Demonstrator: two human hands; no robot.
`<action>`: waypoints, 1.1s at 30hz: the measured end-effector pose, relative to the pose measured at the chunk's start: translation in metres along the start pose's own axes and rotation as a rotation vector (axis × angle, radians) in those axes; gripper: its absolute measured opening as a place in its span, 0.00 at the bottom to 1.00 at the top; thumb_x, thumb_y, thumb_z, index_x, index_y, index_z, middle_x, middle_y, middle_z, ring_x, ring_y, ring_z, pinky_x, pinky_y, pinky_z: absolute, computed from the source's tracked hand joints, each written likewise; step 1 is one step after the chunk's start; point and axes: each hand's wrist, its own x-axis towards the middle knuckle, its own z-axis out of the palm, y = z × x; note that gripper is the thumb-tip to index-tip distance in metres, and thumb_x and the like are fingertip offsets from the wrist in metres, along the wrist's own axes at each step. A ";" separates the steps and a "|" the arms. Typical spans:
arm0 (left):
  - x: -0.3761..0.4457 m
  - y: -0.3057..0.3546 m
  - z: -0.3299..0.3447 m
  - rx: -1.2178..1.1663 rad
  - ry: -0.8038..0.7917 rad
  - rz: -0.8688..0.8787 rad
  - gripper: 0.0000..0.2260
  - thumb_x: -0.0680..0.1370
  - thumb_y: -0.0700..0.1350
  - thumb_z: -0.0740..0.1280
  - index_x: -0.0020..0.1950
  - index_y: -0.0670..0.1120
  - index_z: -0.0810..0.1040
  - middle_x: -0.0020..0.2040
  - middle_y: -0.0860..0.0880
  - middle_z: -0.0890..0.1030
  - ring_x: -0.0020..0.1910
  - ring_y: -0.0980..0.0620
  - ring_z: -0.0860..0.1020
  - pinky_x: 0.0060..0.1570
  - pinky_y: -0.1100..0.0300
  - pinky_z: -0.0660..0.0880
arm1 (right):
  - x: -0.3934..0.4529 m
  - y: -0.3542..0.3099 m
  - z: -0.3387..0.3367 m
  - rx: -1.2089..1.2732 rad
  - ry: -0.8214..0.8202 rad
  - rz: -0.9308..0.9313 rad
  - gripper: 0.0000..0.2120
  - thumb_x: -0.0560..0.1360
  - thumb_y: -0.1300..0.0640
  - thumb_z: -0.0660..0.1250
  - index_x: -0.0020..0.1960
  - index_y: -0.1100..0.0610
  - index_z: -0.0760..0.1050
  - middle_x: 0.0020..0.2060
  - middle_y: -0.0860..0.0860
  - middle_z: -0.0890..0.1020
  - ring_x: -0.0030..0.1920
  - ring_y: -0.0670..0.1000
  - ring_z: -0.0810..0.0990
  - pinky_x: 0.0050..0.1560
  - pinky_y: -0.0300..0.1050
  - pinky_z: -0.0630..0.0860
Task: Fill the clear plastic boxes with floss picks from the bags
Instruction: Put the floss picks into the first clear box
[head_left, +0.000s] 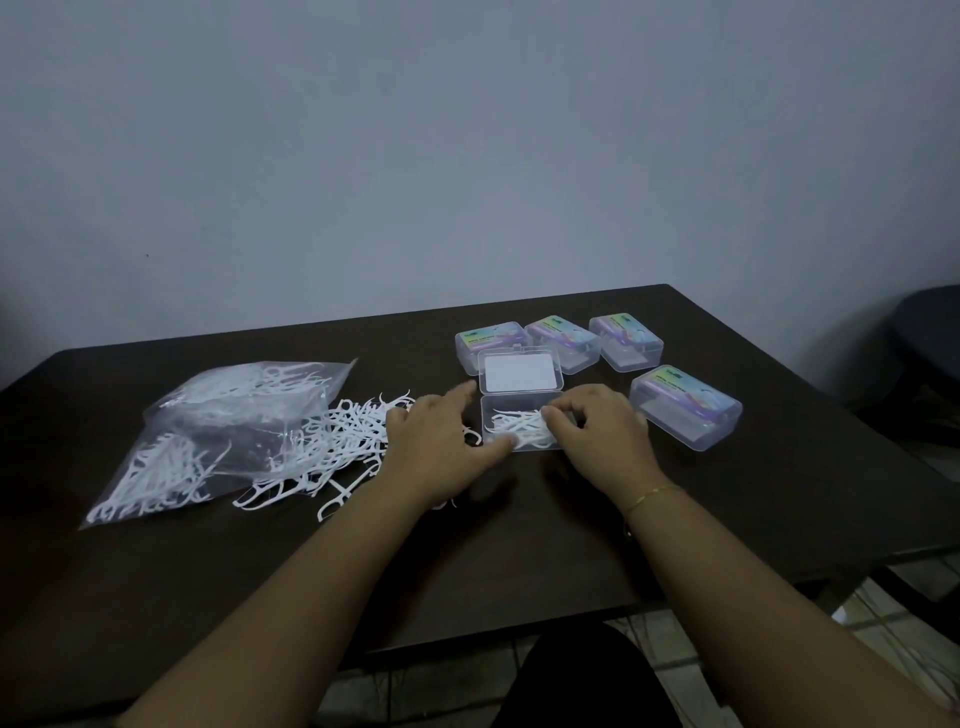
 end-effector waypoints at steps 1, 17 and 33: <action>0.001 0.001 0.000 -0.014 -0.043 -0.013 0.38 0.72 0.66 0.65 0.77 0.54 0.55 0.69 0.57 0.73 0.72 0.51 0.62 0.65 0.49 0.55 | 0.000 -0.001 -0.001 -0.001 -0.004 -0.006 0.12 0.77 0.47 0.62 0.54 0.51 0.80 0.57 0.48 0.77 0.57 0.47 0.71 0.63 0.52 0.66; 0.008 0.021 0.011 -0.107 0.035 -0.062 0.47 0.70 0.67 0.66 0.77 0.49 0.44 0.64 0.51 0.77 0.66 0.49 0.71 0.63 0.47 0.57 | 0.006 -0.062 -0.009 -0.083 0.201 -0.256 0.12 0.77 0.48 0.62 0.57 0.49 0.79 0.59 0.47 0.78 0.61 0.49 0.71 0.64 0.50 0.63; -0.049 -0.031 -0.024 -0.405 0.168 -0.069 0.52 0.66 0.60 0.76 0.78 0.53 0.45 0.64 0.56 0.76 0.66 0.53 0.71 0.61 0.60 0.66 | -0.011 -0.080 0.007 0.058 0.234 -0.380 0.08 0.77 0.56 0.64 0.49 0.55 0.82 0.48 0.49 0.82 0.51 0.47 0.73 0.57 0.50 0.64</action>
